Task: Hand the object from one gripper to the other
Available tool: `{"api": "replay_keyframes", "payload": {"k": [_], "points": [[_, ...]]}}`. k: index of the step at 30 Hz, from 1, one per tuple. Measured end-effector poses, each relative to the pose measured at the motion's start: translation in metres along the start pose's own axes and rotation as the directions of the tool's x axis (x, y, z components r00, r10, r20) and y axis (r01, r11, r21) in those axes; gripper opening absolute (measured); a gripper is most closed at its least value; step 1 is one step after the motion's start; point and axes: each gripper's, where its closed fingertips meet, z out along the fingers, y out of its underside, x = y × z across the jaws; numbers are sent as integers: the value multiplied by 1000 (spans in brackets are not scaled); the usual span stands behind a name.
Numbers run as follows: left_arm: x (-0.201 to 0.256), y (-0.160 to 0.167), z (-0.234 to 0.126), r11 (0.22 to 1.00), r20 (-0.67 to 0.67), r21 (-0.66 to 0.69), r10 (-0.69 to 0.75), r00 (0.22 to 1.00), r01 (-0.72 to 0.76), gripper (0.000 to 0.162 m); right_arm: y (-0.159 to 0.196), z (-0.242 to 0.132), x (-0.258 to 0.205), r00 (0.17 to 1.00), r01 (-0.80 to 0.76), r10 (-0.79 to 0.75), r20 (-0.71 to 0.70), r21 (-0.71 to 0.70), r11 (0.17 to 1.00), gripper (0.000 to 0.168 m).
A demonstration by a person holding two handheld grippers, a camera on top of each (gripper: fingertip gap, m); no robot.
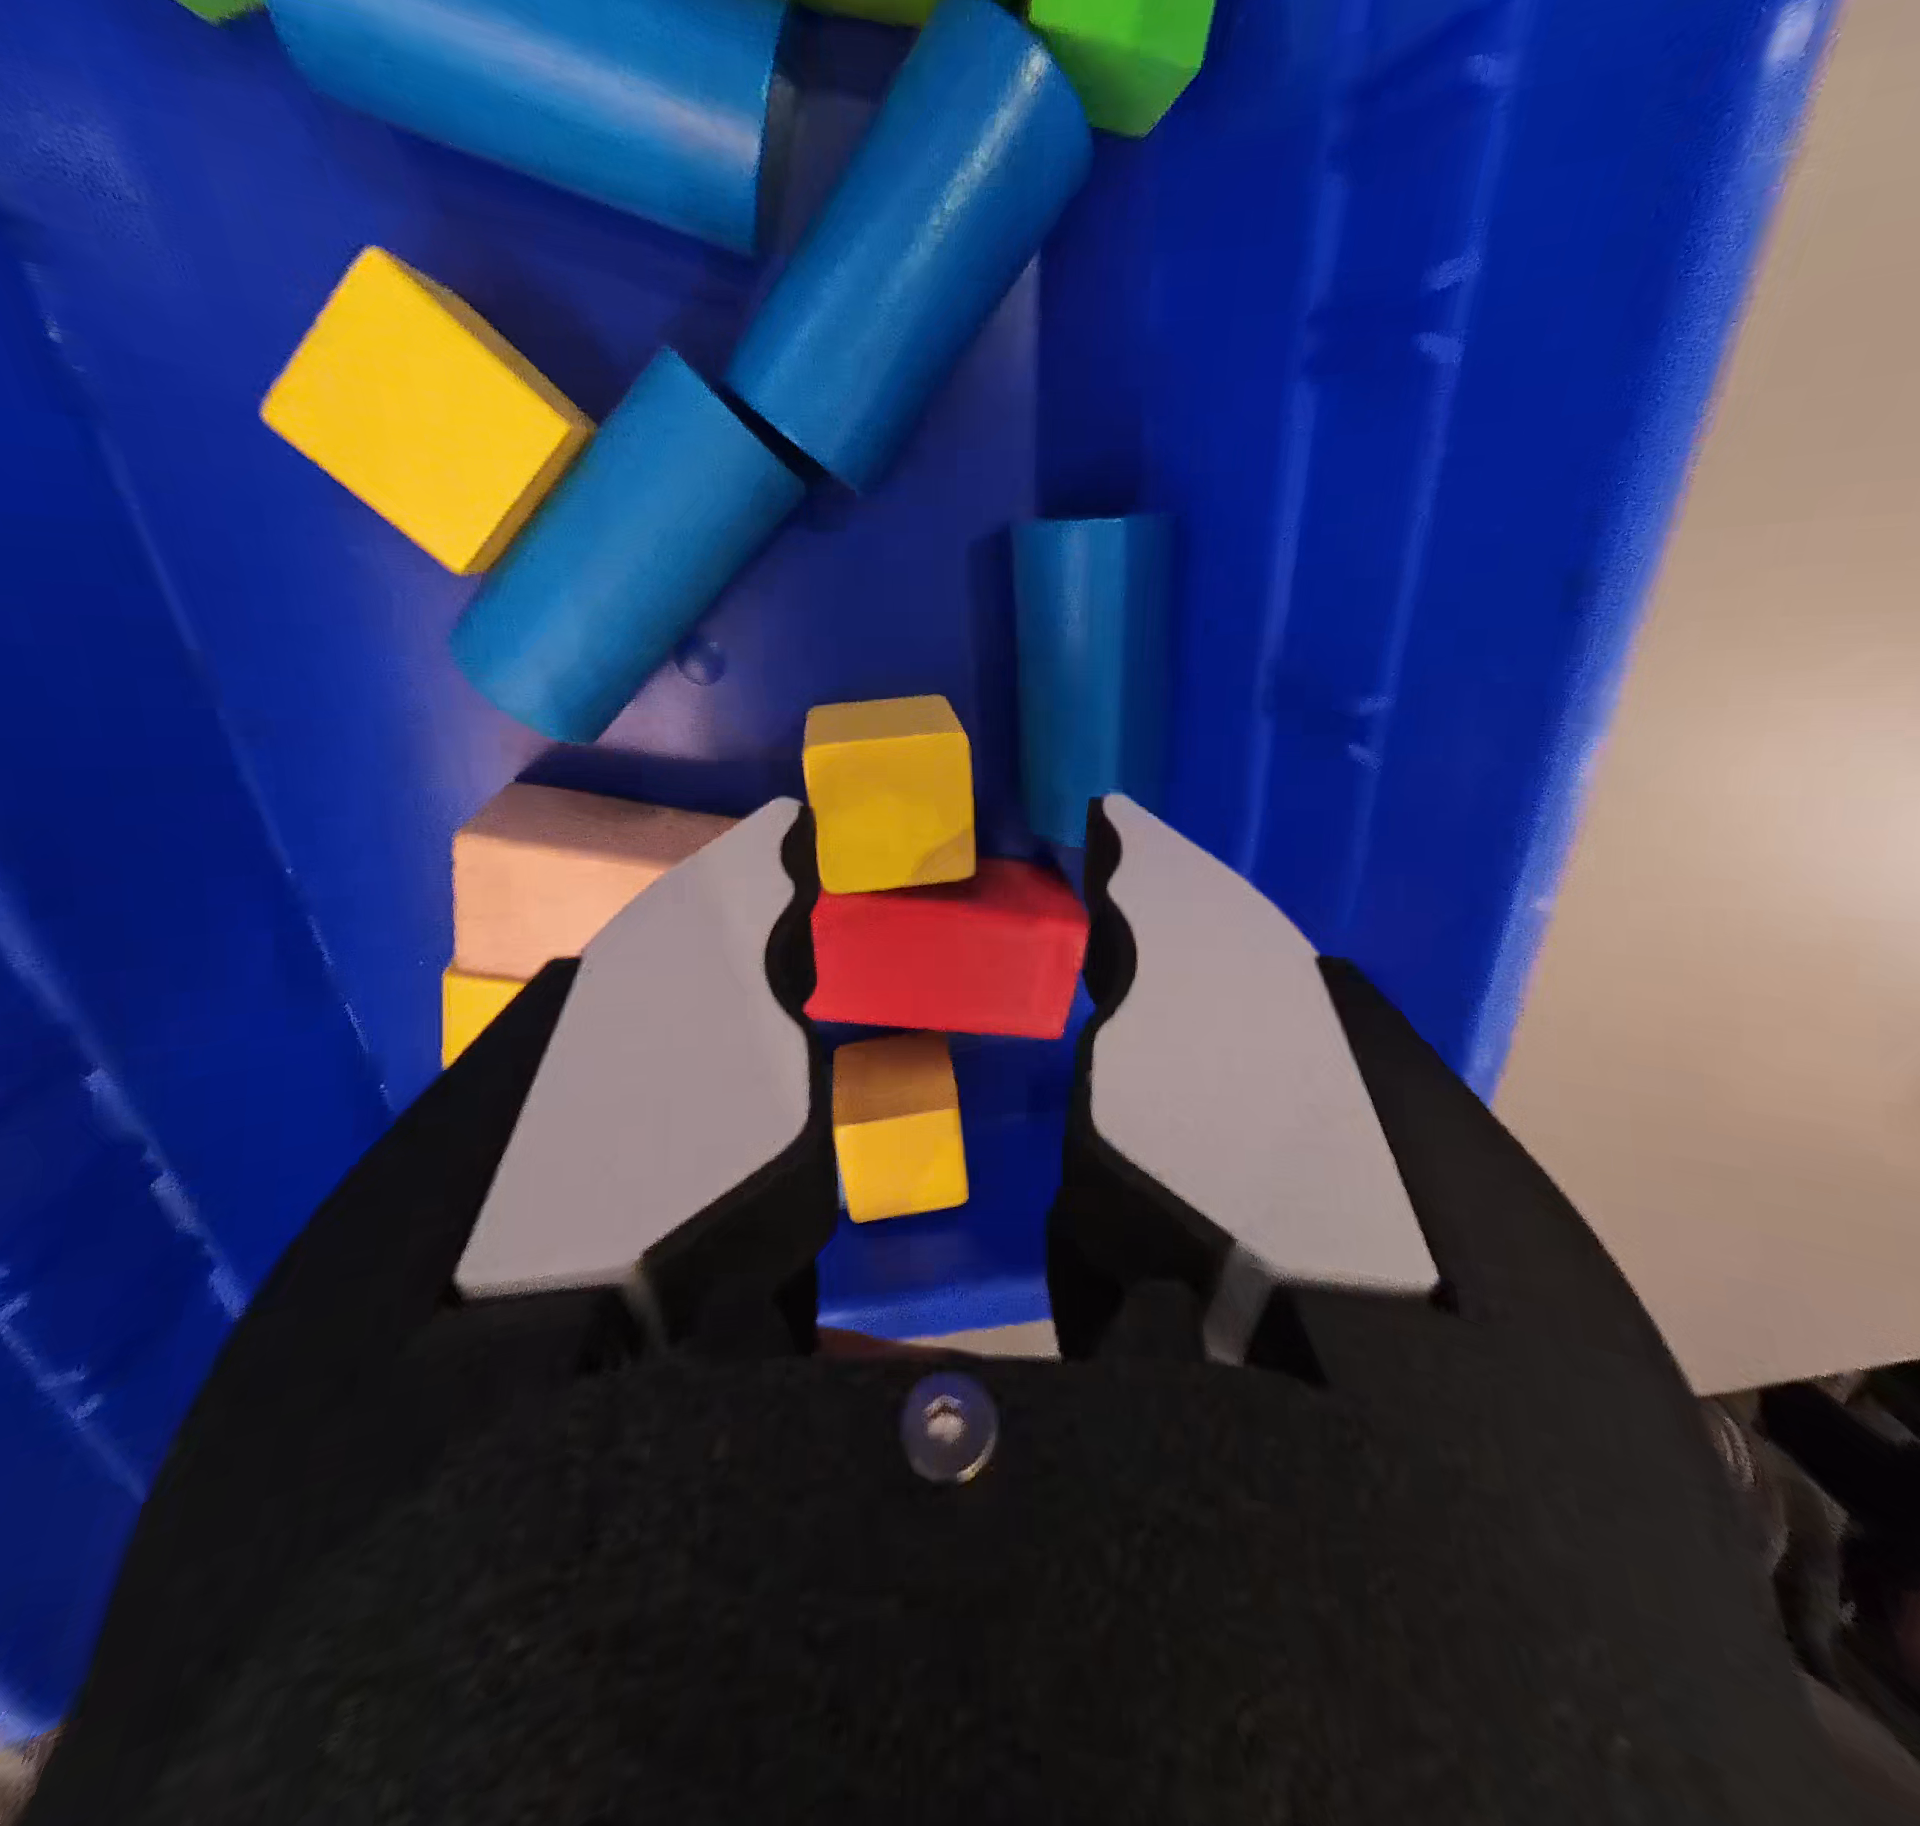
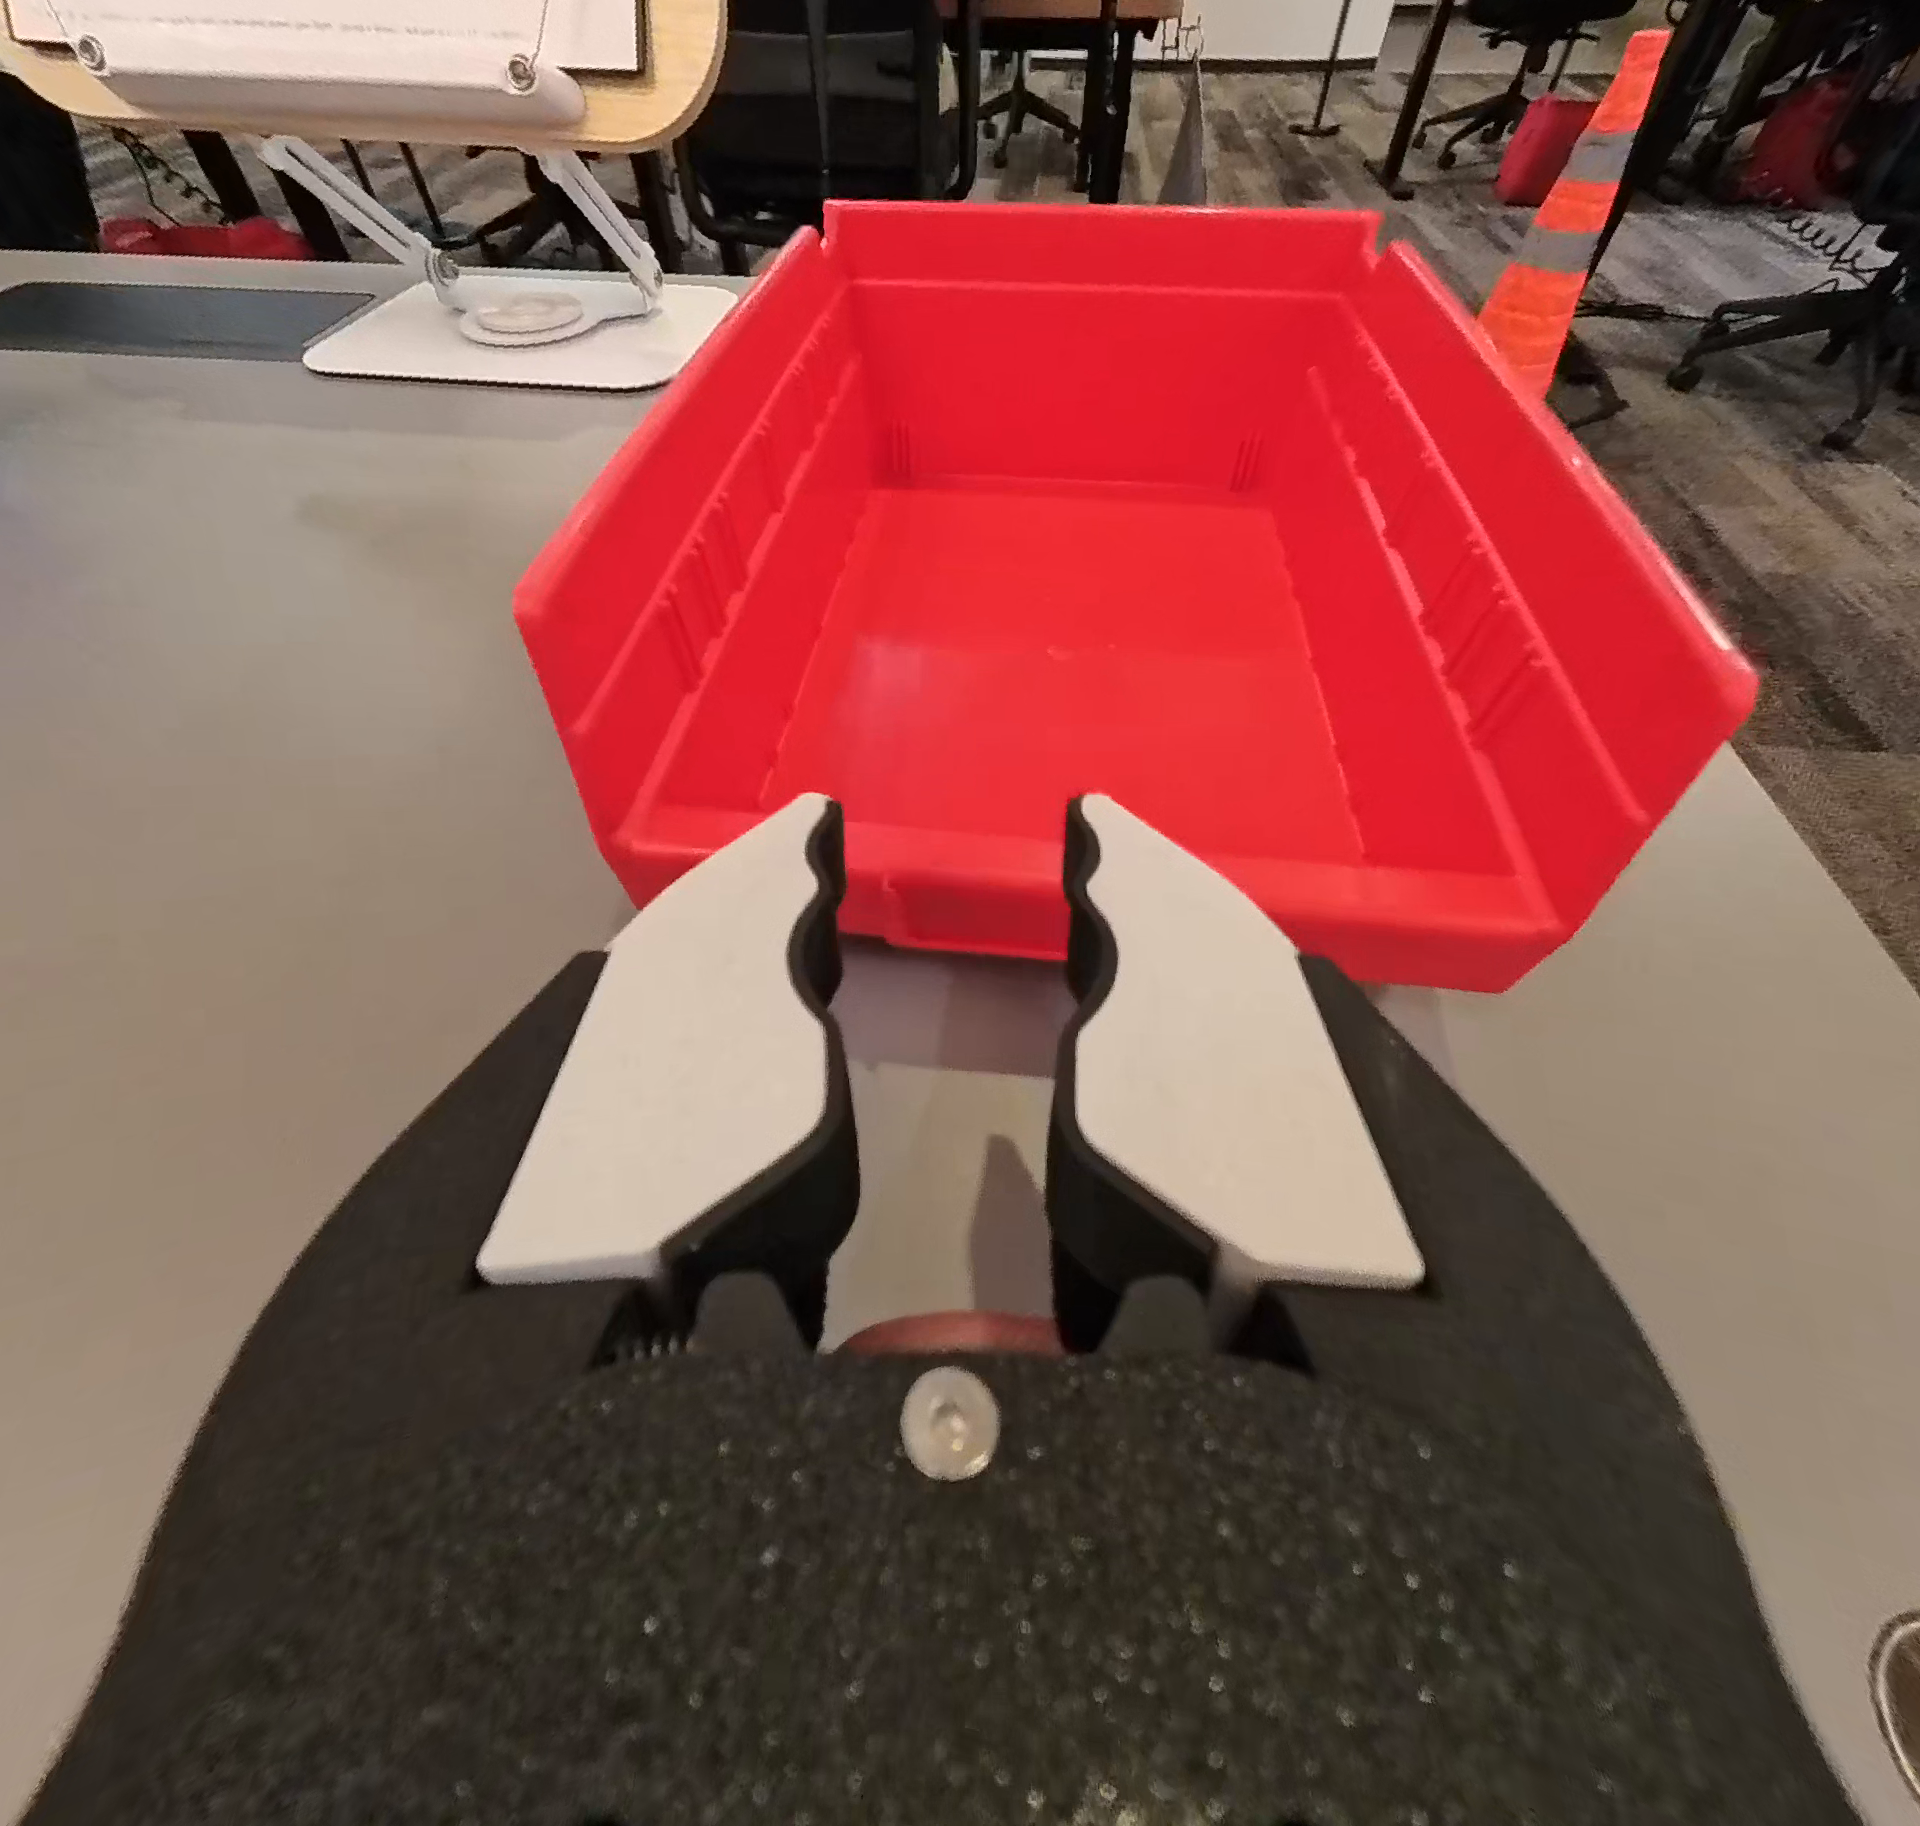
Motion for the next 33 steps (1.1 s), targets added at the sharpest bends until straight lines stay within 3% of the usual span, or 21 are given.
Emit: {"api": "replay_keyframes", "payload": {"k": [2, 3, 8, 11, 14, 16, 19, 22, 24, 26, 28, 33], "points": [[-8, 4, 10, 1000, 42, -31, 0, 999, 1, 45, 1, -1, 2, 1000, -13, 13, -1, -2, 1000, 40], [-11, 6, 13, 999, 60, -42, 3, 998, -1, 33, 1, -2, 4, 1000, -18, 18, -3, -2, 1000, 40], [-19, 3, 4, 1000, 21, -7, -9, 1000, 9, 32, 3, -2, 5, 1000, -27, 27, 0, -10, 1000, 40], [-14, -4, -17, 998, -121, 60, -17, 993, 24, 32, 4, 0, 1, 1000, -6, 6, 3, -15, 1000, 40], [-4, -18, -54, 972, -352, 205, -33, 935, 112, 32, -1, -1, -6, 999, 26, -26, 28, 0, 1000, 40], [17, -23, -85, 942, -560, 276, -6, 829, 193, 32, -13, 0, -16, 996, 36, -39, 83, 33, 999, 41], [62, -20, -125, 915, -796, 287, 62, 603, 285, 32, -46, 2, -49, 969, 33, -69, 238, 148, 988, 42], [124, -6, -152, 934, -922, 234, 126, 365, 269, 32, -82, 3, -100, 895, 19, -135, 425, 267, 963, 47], [167, 7, -162, 957, -959, 201, 148, 244, 210, 32, -102, 1, -147, 787, -11, -186, 589, 314, 949, 52], [211, 23, -166, 976, -977, 174, 154, 150, 132, 31, -113, -1, -194, 636, 1, -236, 734, 306, 952, 57], [248, 37, -168, 986, -987, 153, 148, 66, 68, 32, -118, 4, -232, 526, 71, -305, 794, 317, 946, 57], [304, 58, -155, 996, -995, 92, 91, -37, -8, 32, -131, 20, -287, 430, 156, -467, 773, 446, 882, 53]]}}
